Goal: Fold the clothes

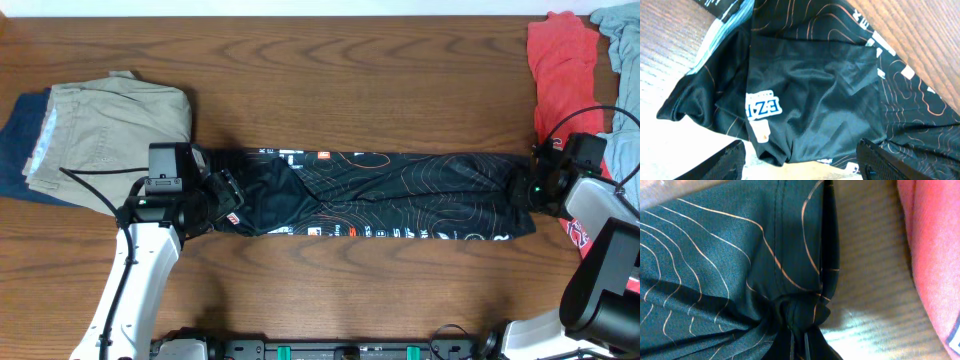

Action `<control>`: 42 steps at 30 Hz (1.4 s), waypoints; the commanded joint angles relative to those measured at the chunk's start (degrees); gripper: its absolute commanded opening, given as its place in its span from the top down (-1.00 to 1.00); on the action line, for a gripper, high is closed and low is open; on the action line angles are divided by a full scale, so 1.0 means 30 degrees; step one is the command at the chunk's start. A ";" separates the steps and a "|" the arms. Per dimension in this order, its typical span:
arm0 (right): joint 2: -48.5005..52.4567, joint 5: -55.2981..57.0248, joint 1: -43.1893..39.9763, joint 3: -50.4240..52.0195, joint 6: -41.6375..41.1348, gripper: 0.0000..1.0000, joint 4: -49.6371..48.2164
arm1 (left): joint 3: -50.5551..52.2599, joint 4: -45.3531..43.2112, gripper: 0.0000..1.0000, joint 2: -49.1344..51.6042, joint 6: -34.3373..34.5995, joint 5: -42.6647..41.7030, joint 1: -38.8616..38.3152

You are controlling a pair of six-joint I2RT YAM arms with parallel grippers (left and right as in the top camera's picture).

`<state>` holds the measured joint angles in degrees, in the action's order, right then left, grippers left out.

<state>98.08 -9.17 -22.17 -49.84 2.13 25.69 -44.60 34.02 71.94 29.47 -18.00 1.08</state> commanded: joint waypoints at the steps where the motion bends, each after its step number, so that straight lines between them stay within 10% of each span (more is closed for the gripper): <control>1: 0.0328 0.1566 0.0015 -0.0721 0.0007 0.98 0.1158 | 0.0189 0.0226 -0.46 0.0138 -0.0474 0.0233 0.0029; 20: -0.1945 0.0678 0.4590 -0.4240 -0.2266 0.97 0.7664 | 0.0692 0.0379 -0.46 0.0393 -0.0466 0.0233 0.0029; 42: -0.1945 0.0248 1.2065 -0.4233 -0.7337 0.92 0.7934 | 0.0692 0.0590 -0.47 0.0474 -0.0474 0.0233 0.0029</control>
<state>92.82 -7.97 12.34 -62.00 -17.26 49.82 -43.42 35.40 72.77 28.67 -17.82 1.08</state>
